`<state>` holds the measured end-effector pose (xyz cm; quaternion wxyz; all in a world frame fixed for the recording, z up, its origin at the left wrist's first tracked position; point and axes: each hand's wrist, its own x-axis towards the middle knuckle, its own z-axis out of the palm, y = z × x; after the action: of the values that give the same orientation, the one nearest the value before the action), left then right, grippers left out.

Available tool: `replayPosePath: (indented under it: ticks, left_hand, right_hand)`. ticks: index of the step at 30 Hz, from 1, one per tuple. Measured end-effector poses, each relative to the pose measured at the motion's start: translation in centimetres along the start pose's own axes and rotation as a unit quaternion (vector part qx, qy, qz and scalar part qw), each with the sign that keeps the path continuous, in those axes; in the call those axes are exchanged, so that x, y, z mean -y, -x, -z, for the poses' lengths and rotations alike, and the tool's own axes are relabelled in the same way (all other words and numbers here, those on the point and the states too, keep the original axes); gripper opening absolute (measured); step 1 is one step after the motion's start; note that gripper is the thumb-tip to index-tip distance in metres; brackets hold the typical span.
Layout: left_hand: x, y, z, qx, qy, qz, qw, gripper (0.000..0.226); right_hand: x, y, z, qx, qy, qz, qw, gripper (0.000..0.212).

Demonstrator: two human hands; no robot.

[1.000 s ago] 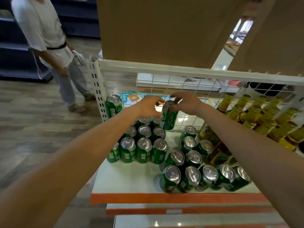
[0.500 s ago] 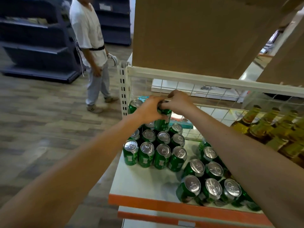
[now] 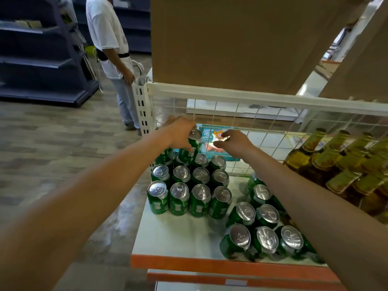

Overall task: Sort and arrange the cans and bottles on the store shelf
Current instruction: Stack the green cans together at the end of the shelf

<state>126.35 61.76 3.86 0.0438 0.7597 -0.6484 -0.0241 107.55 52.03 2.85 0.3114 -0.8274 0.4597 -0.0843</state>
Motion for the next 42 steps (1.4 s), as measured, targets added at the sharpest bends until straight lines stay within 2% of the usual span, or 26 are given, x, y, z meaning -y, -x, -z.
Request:
replayPosePath:
  ticks: [4,8,13,18,22,29,32,34,36,39,42]
  left_hand:
    - [0.3,0.0,-0.7,-0.005,-0.037,-0.007,0.999,0.072]
    - [1.2,0.6,-0.8,-0.006,-0.038,0.021,0.999,0.078]
    - [1.5,1.2,-0.9,0.005,-0.047,0.039,0.998,0.072]
    - [1.4,1.1,-1.1,0.006,-0.061,0.040,0.997,0.066]
    - [1.6,1.4,-1.8,-0.017,-0.097,0.011,0.995,0.055]
    - [1.5,2.3,-2.1,-0.021,-0.147,0.013,0.989,0.058]
    - [-0.2,3.7,-2.7,-0.090,-0.134,0.020,0.987,0.050]
    - [-2.0,4.6,-3.5,-0.182,-0.091,-0.005,0.979,0.040]
    - [-4.2,5.0,-4.6,-0.227,-0.029,-0.042,0.973,0.036]
    - [-7.4,4.2,-5.8,-0.169,0.024,-0.082,0.982,0.038]
    - [-9.8,2.7,-6.7,-0.100,0.038,-0.083,0.991,0.039]
  right_hand:
    - [-2.7,0.3,0.2,0.011,0.018,-0.031,0.999,0.060]
    - [-4.5,0.6,0.3,0.011,0.021,-0.051,0.998,0.056]
    - [-5.6,1.4,0.0,0.009,0.028,-0.062,0.998,0.047]
    - [-7.0,1.5,-0.3,0.017,0.051,-0.067,0.996,0.053]
    - [-8.2,1.7,-0.1,0.010,0.067,-0.078,0.995,0.055]
    - [-11.3,3.0,1.1,-0.019,0.102,-0.106,0.989,0.052]
    - [-12.6,3.6,1.6,0.004,0.115,-0.116,0.987,0.058]
    - [-13.6,3.7,1.7,0.018,0.113,-0.128,0.985,0.064]
    - [-14.5,3.5,1.7,0.024,0.128,-0.129,0.983,0.064]
    - [-15.4,2.9,1.6,0.021,0.154,-0.117,0.981,0.058]
    - [-15.8,2.2,1.4,0.024,0.154,-0.124,0.980,0.051]
